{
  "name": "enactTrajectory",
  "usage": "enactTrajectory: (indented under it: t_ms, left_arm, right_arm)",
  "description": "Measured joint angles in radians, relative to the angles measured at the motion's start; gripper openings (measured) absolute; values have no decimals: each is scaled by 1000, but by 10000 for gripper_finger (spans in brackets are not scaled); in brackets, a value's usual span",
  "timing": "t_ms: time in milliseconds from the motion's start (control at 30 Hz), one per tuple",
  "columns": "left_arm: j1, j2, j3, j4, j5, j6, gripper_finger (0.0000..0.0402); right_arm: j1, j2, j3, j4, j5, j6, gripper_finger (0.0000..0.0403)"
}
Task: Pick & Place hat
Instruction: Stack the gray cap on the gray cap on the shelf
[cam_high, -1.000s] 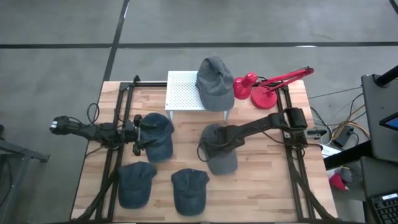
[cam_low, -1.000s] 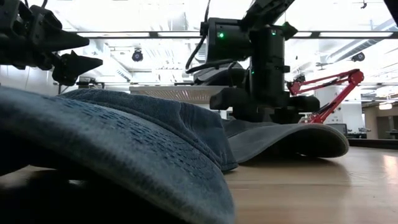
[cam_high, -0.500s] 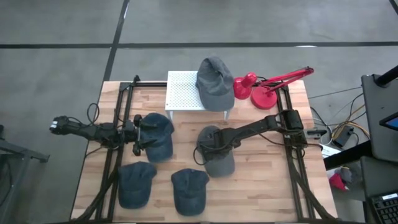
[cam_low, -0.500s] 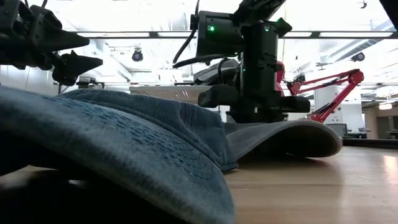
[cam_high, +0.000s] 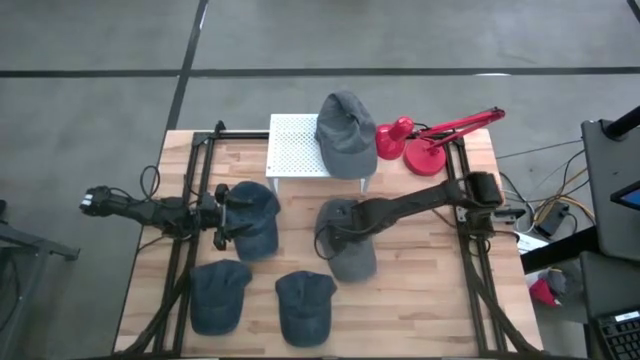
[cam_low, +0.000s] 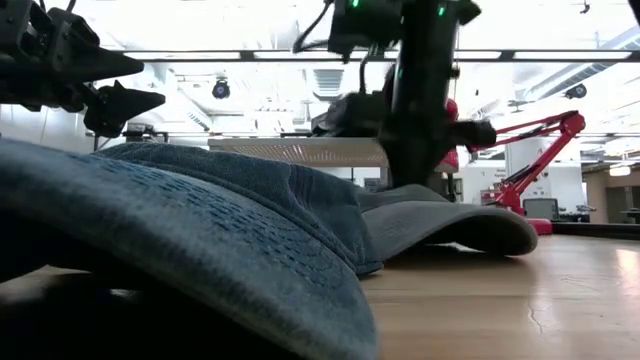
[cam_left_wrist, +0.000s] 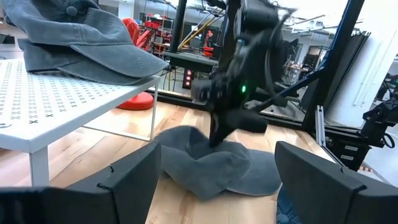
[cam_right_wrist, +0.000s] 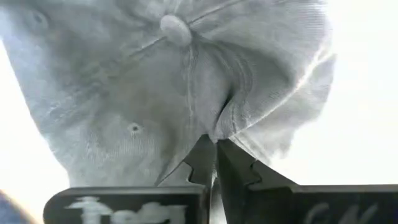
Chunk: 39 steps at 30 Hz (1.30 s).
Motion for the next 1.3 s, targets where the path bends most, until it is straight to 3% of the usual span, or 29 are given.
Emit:
enactTrajectory:
  t_ms: [400, 733, 1100, 1300]
  left_arm:
    - [0, 0, 0, -1, 0, 0, 317]
    - [0, 0, 0, -1, 0, 0, 317]
    - [0, 0, 0, -1, 0, 0, 317]
    - [0, 0, 0, -1, 0, 0, 317]
  right_arm:
    - [31, -215, 2, -95, 24, -39, 9]
    - [102, -353, 9, -141, -75, -100, 8]
    - [161, -452, 112, -45, -70, -142, 8]
    - [157, -453, 201, 50, 22, -195, 8]
